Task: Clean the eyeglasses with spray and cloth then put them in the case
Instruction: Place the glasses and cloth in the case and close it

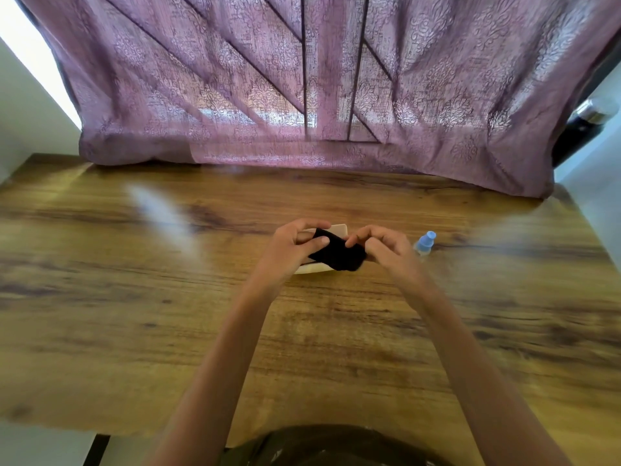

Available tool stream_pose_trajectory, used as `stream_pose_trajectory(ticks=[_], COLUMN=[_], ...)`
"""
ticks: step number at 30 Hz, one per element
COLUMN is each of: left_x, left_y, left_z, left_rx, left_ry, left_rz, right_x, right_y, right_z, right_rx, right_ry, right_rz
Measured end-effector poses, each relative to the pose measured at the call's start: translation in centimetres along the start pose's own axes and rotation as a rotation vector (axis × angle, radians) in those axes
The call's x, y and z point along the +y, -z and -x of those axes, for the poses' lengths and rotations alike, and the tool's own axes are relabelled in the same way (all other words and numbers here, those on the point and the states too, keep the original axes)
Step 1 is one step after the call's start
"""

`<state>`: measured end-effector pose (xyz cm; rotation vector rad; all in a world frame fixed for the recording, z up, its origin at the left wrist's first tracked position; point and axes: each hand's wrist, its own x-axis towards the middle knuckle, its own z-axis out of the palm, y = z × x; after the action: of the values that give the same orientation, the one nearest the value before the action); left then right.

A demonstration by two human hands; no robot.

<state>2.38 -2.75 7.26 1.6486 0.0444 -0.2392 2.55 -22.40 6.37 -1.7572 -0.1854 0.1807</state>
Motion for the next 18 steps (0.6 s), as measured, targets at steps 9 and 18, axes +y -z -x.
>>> stream_pose_trajectory(ticks=[9, 18], left_x=[0.2, -1.4], left_y=[-0.2, -0.9], left_z=[0.0, 0.3], left_rx=[-0.009, -0.112], left_ry=[-0.043, 0.127], left_rz=[-0.017, 0.274], right_x=[-0.1, 0.1], right_y=[0.0, -0.4], right_z=[-0.5, -0.3], right_rx=[-0.055, 0.059], right_ry=[-0.045, -0.206], right_rz=[0.046, -0.285])
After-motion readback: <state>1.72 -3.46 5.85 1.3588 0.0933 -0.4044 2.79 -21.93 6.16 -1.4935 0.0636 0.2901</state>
